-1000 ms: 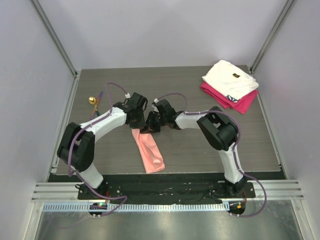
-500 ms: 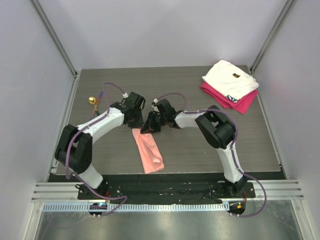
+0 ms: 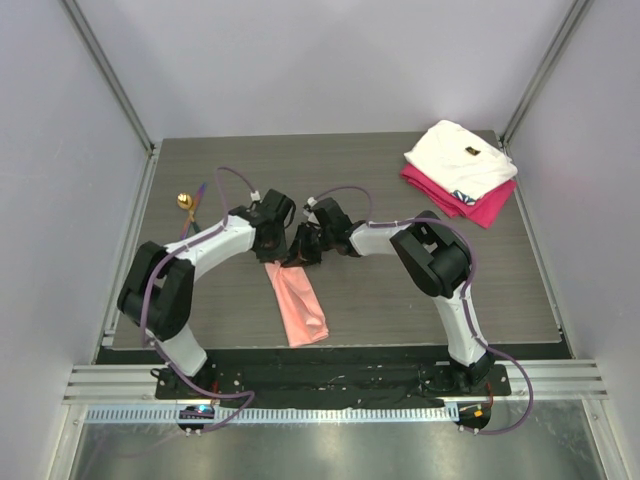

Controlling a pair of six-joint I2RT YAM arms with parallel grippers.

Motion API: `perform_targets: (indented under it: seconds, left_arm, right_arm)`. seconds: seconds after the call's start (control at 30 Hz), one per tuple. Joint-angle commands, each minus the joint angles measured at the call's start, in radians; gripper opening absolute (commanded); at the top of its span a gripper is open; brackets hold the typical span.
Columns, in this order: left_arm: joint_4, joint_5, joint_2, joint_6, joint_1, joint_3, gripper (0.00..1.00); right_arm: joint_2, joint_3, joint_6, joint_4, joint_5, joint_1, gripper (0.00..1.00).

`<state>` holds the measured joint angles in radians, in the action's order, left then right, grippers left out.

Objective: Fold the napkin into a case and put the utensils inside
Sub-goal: Stuff the top corner of the smaller-rectangle-folded napkin into the folded napkin.

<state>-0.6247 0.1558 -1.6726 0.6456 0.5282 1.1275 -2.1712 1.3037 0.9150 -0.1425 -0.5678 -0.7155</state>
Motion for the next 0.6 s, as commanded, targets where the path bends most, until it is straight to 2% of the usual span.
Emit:
perform_targets:
  seconds: [0.0,0.33,0.5,0.53,0.57]
  left_arm:
    - [-0.007,0.047,-0.022,-0.026,0.012,0.009,0.28]
    - [0.020,0.057,-0.081,-0.035,0.015,0.028,0.29]
    - [0.040,0.033,-0.092,-0.037,0.015,0.029,0.19]
    - [0.045,0.028,-0.087,-0.035,0.015,0.025,0.11]
    - [0.046,0.027,-0.078,-0.034,0.015,0.023,0.08]
  right_arm:
    - [0.042,0.014,-0.004,-0.011,-0.009,0.004,0.05]
    - [0.040,0.017,0.001,-0.011,-0.009,0.002,0.03]
    - [0.033,0.025,-0.002,-0.003,-0.010,0.002,0.03]
    - [0.033,0.025,-0.001,-0.005,-0.010,0.002,0.03]
    - [0.033,0.025,-0.001,-0.005,-0.010,0.002,0.03]
